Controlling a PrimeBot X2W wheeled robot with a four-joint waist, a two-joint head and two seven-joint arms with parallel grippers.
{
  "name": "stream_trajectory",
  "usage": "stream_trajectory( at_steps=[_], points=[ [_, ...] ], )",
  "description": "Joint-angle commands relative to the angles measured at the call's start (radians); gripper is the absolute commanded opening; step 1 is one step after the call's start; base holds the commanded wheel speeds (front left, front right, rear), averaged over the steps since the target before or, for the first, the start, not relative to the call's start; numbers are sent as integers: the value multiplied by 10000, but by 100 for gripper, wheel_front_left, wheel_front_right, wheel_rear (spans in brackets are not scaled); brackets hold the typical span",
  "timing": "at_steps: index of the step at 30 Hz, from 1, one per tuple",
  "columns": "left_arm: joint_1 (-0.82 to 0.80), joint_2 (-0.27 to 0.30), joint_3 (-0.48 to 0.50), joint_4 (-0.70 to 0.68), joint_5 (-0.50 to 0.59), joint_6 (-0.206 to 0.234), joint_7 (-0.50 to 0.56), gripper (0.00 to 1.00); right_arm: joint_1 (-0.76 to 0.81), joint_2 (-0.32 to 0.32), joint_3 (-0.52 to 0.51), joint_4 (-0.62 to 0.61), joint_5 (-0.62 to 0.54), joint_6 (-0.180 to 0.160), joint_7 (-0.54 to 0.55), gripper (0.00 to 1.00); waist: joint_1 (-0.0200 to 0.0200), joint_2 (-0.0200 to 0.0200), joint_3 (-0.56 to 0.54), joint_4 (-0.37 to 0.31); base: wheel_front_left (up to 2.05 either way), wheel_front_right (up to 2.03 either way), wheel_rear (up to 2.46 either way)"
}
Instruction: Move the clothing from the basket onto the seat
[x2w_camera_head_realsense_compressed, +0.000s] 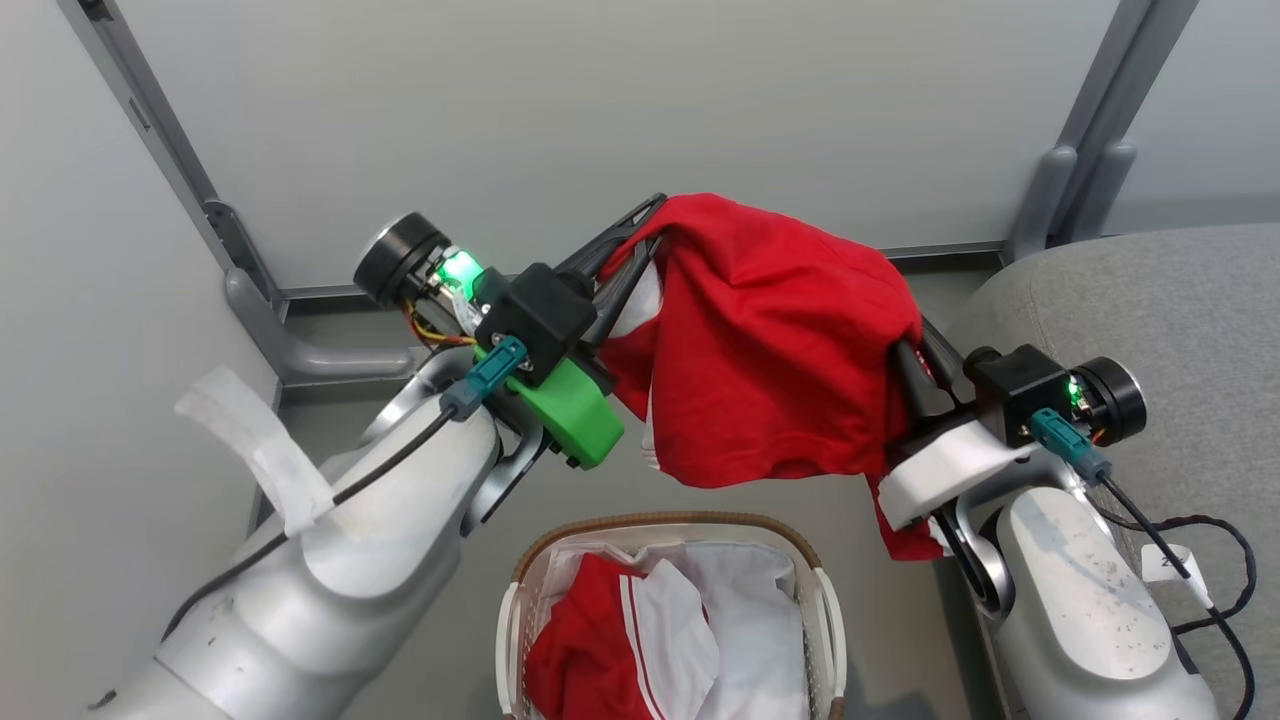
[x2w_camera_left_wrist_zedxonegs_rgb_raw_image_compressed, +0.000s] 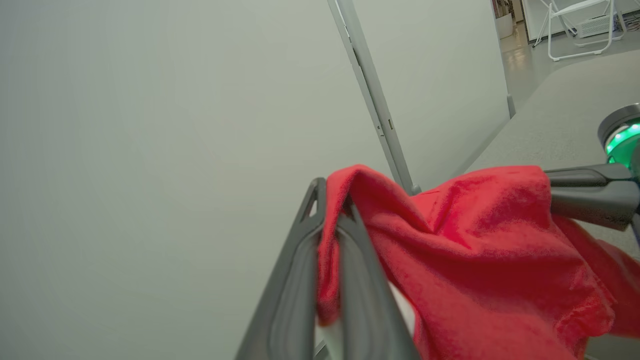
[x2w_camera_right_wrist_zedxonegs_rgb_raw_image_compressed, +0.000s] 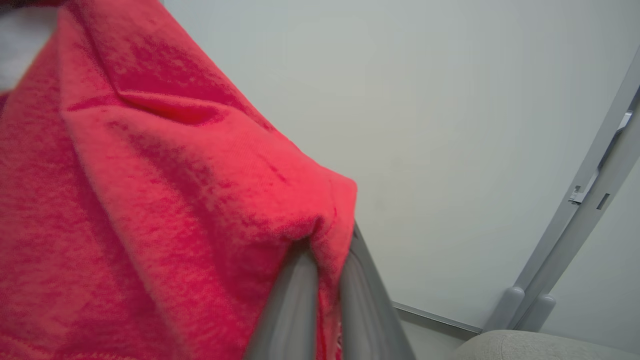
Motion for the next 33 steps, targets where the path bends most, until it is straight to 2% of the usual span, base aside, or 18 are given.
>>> stream_trajectory(
  at_steps=[1,3,4,5,11,24,28,33],
  points=[
    [394,-50,234,-173,-73,121,-33,29,124,-45,-104,-122,36,-10,-25,0,0,0,10,-50,0,0,0],
    [953,-58,383,-229,-74,124,-19,53,144,-45,-213,-265,70,-10,-25,0,0,0,17,-100,0,0,0],
    [1169,-72,482,-284,-43,140,-20,73,165,-44,-248,-329,92,-10,-25,0,0,0,20,-121,0,0,0],
    [1440,-104,615,-338,-45,142,-22,100,186,-42,-286,-414,109,-10,-25,0,0,0,24,-146,0,0,0],
    [3040,-349,1545,-543,11,59,-24,100,279,-45,-414,-798,128,-10,-25,0,0,0,57,-263,0,0,0],
    [5597,-1362,3204,-636,521,-374,-25,100,528,-42,-649,-1333,156,-10,-25,0,0,0,218,-698,0,0,0],
    [5838,-1532,3469,-668,779,-431,-25,100,312,-44,-615,-1402,153,-10,-25,0,0,0,472,-1050,0,0,0],
    [5808,-1680,3735,-816,1099,-446,-24,100,3,-49,-542,-1506,-11,-10,-25,0,0,0,835,-1815,0,0,0]
  ],
)
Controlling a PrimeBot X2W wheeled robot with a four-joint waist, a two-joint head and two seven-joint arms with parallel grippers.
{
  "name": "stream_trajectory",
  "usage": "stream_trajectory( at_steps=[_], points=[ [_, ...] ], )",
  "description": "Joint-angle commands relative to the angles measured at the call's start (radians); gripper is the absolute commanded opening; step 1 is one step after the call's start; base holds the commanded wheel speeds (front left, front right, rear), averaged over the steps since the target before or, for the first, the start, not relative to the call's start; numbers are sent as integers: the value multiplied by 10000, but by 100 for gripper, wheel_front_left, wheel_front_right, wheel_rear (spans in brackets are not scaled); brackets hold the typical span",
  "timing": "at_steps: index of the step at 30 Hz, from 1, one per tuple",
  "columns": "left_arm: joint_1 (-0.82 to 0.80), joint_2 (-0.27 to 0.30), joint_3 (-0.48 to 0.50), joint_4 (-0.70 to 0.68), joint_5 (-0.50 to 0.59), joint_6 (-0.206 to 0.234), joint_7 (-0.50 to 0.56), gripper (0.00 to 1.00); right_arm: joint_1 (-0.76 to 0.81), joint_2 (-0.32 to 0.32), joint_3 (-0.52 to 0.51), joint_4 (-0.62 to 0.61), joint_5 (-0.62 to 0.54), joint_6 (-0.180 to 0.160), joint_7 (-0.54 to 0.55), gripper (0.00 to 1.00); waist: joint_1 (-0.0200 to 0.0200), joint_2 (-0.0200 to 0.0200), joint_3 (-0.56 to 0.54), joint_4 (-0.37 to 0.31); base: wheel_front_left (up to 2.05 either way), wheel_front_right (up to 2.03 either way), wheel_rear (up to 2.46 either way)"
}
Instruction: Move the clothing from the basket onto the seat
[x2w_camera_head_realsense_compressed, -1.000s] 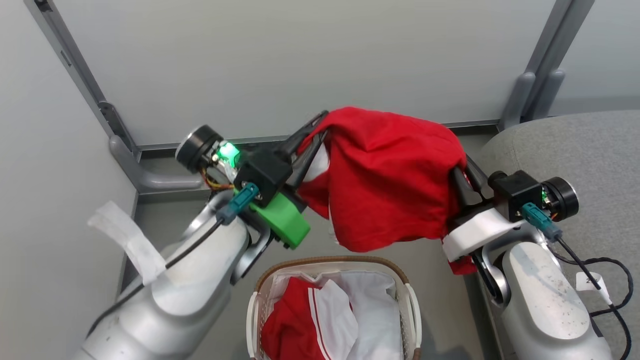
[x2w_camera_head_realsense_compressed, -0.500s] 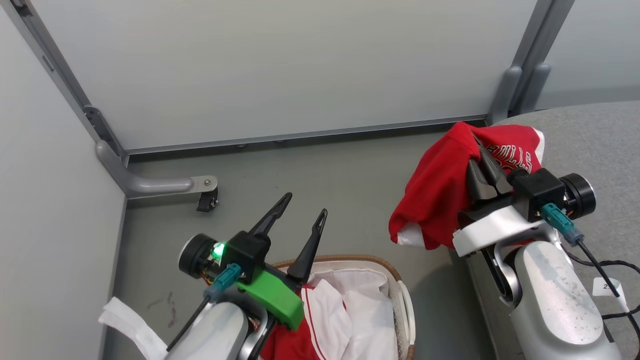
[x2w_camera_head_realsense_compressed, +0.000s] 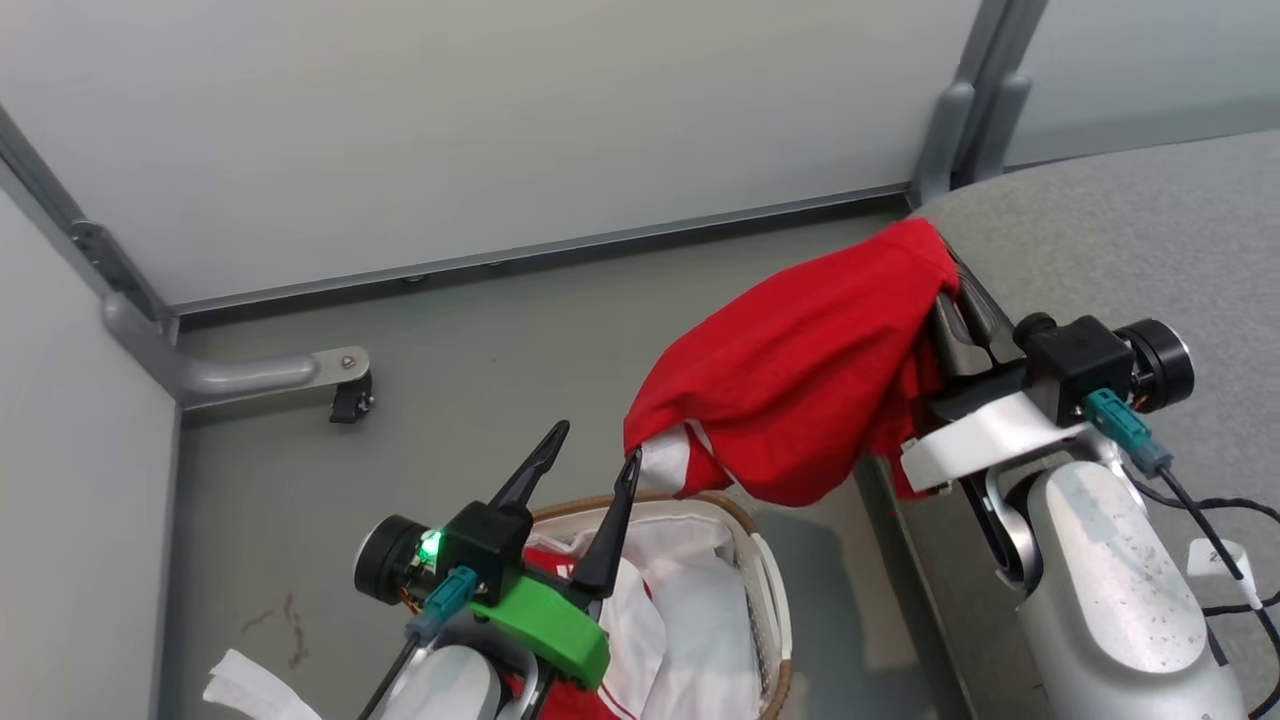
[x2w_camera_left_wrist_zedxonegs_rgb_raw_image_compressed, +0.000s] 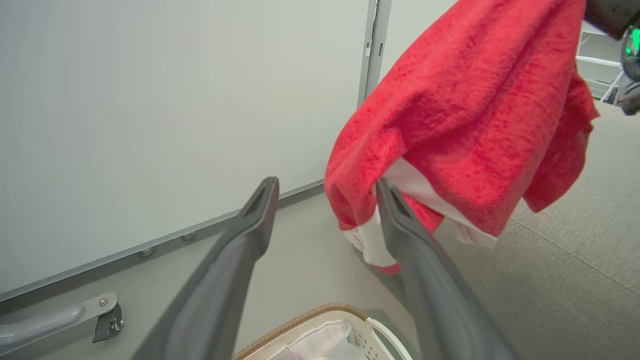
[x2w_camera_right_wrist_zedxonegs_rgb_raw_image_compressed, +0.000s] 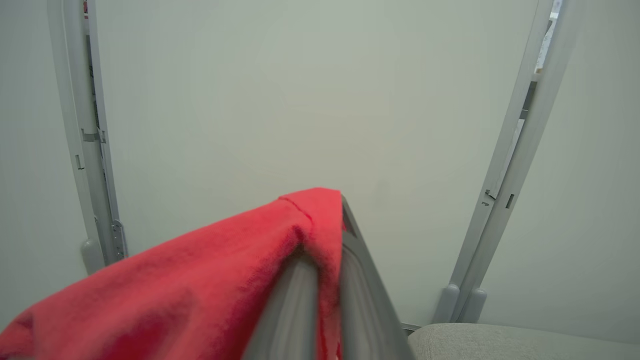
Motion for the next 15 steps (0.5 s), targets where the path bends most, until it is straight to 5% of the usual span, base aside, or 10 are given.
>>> stream_trajectory(
  at_steps=[1,15],
  points=[
    [20,-58,65,-58,112,-31,-7,100,-145,-54,-32,-74,-57,-14,-25,0,0,0,379,-670,0,0,0],
    [-585,0,-458,-688,460,-36,-7,100,-351,-41,-1188,-198,-606,-14,-25,0,0,0,1119,-3166,0,0,0]
  ],
)
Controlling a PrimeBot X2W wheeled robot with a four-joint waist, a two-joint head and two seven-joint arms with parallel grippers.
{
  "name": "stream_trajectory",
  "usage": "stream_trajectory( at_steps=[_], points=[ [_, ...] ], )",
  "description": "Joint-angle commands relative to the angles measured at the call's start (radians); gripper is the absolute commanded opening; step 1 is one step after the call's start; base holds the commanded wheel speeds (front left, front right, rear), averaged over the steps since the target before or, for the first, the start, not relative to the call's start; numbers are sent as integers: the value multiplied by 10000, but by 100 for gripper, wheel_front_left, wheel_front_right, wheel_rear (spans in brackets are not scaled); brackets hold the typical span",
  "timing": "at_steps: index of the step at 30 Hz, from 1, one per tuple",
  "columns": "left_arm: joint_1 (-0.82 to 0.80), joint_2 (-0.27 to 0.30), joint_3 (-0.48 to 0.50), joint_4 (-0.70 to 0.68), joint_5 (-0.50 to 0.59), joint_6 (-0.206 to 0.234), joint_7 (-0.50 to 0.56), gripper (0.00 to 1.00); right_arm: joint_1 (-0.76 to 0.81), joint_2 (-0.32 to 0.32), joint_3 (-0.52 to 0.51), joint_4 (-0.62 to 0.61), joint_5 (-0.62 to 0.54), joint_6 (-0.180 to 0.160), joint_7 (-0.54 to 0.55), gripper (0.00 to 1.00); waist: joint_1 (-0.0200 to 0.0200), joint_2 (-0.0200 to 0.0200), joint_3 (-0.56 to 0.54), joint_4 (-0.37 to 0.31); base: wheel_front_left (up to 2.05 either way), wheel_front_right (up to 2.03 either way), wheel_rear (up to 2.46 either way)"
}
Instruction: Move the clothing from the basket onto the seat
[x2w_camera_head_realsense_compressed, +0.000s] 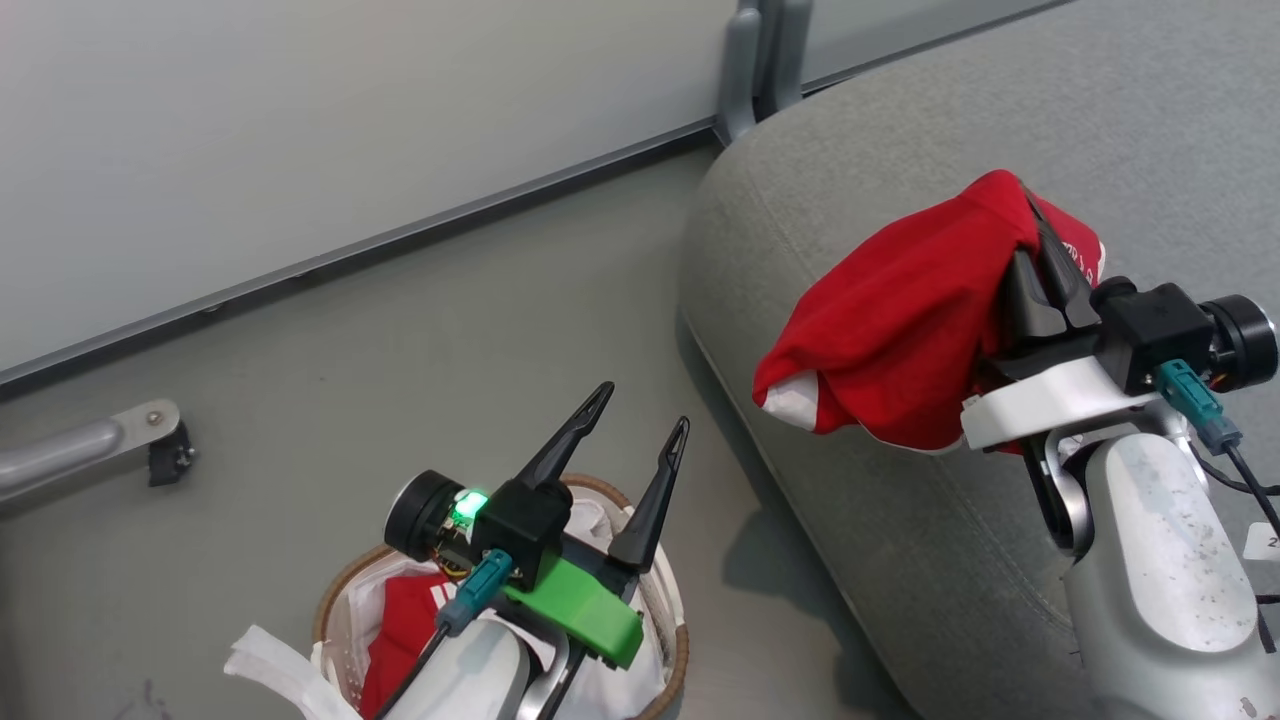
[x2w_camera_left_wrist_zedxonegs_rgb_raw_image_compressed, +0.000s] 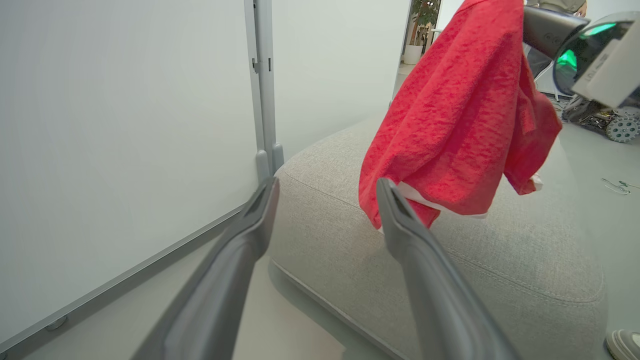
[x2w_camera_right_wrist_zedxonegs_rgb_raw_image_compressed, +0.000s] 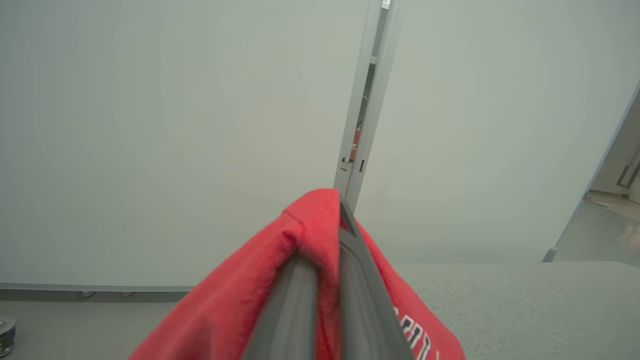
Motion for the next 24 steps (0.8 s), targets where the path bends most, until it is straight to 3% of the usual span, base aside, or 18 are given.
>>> stream_trajectory(
  at_steps=[1,8,16,20,24],
  points=[
    [-186,119,-19,-40,78,-25,-7,100,-76,-25,-142,-26,-87,-14,-25,0,0,-1,472,-739,0,0,0],
    [-445,196,-245,-254,127,-26,-9,100,-295,-23,-883,-82,-245,-14,-25,0,0,-1,1010,-635,0,0,0],
    [-970,439,-473,-564,288,-26,-9,100,-2024,-60,-1885,27,-1272,-14,-25,0,0,-1,2508,200,0,0,0],
    [-1366,608,-570,-717,462,-26,-9,100,-3509,-406,-2661,505,-1259,-14,-25,0,0,-1,3469,714,0,0,0],
    [-1687,729,-537,-933,638,-26,-7,100,-5050,-1248,-3275,1184,-1575,-14,-25,0,0,-1,4311,1178,0,0,0]
  ],
)
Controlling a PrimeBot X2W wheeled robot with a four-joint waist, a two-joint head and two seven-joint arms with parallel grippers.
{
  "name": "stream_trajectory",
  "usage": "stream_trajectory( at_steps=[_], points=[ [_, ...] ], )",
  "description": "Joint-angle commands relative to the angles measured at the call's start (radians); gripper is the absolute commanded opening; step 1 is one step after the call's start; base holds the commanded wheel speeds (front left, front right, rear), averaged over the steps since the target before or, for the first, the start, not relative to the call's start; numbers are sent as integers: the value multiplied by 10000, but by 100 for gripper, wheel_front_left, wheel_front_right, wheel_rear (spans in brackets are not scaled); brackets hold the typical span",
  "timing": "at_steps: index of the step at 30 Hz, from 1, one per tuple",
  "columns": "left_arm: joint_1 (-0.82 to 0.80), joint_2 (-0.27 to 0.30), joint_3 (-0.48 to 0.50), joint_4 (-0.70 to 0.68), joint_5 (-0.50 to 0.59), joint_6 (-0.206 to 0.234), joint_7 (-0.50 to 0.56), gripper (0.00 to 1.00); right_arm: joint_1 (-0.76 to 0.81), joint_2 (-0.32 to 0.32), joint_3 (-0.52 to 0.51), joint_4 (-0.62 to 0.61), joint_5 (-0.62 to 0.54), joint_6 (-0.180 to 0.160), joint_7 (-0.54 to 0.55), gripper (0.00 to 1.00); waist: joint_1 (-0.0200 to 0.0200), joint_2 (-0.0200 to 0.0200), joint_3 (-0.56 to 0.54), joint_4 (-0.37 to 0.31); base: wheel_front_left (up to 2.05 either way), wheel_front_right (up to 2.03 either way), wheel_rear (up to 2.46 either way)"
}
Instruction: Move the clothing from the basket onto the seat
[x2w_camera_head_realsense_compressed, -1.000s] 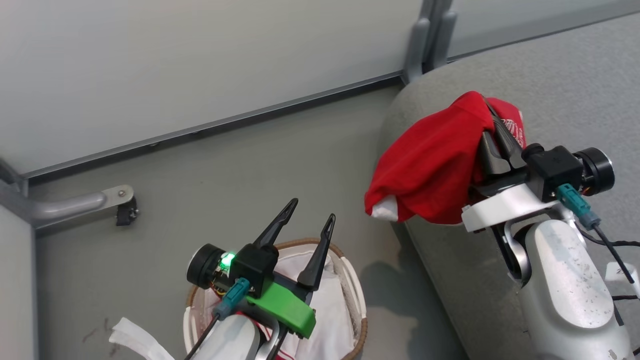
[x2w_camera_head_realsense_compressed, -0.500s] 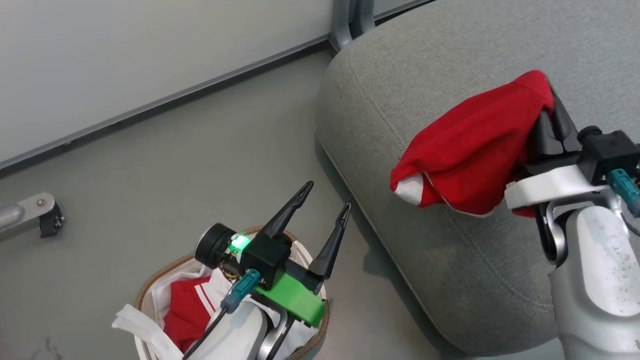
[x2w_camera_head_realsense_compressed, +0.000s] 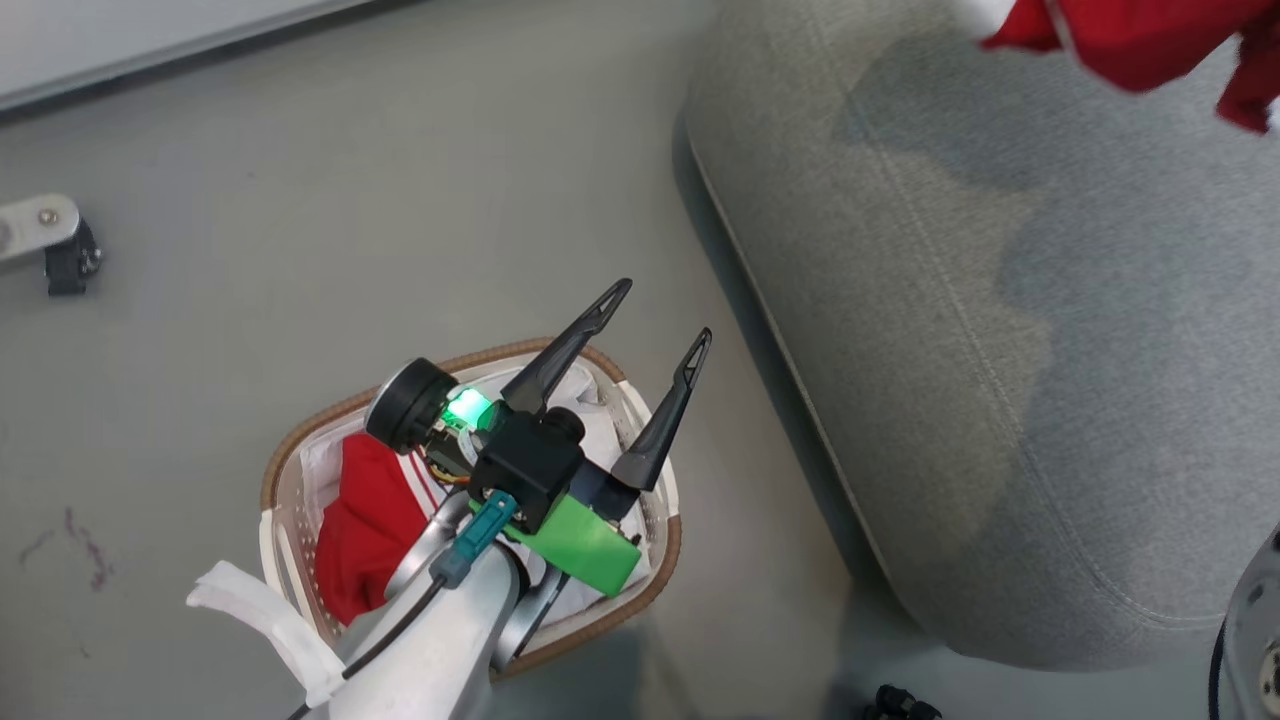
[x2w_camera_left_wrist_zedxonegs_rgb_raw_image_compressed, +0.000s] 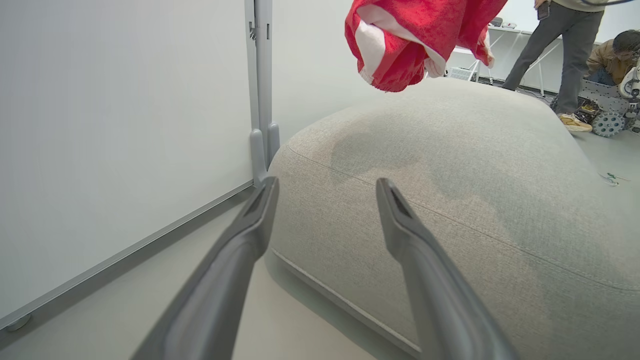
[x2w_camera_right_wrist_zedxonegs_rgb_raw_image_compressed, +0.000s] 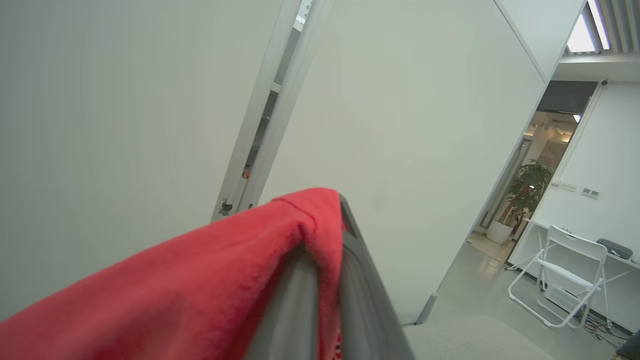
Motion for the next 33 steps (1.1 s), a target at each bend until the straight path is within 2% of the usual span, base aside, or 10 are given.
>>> stream_trajectory(
  at_steps=[1,6,11,17,25,27,28,33],
  points=[
    [-261,116,85,-97,120,-26,-7,100,-444,-167,-167,290,-87,-14,-25,0,-2,-1,1460,1075,0,0,0],
    [-535,164,259,-323,334,-27,-9,100,-1784,-1118,-1326,1503,-407,-14,-25,0,-2,-1,2193,1519,0,0,0],
    [-522,107,505,-458,421,-27,-7,100,-1886,-1605,-2162,2229,-907,-14,-25,0,-2,-1,2658,1813,0,0,0],
    [-293,28,718,-537,496,-27,-7,100,-858,-1671,-2234,2811,-1036,-14,-25,0,-2,-1,2845,1855,0,0,0],
    [-109,-10,842,-371,426,-27,-7,100,520,-1180,-1756,2675,-580,-14,-25,0,-2,-1,2563,1554,0,0,0],
    [-33,-15,835,-316,393,-27,-7,100,881,-1018,-1659,2429,-454,-14,-25,48,-2,-1,2402,1484,0,0,0],
    [-9,-21,823,-283,372,-27,-7,100,1094,-938,-1593,2301,-373,-14,-25,100,-2,-1,2303,1457,0,0,0],
    [191,-52,1014,-166,221,-27,-7,100,1865,-677,-1311,2163,-98,-14,-25,100,-2,-1,1746,1379,0,0,0]
  ],
)
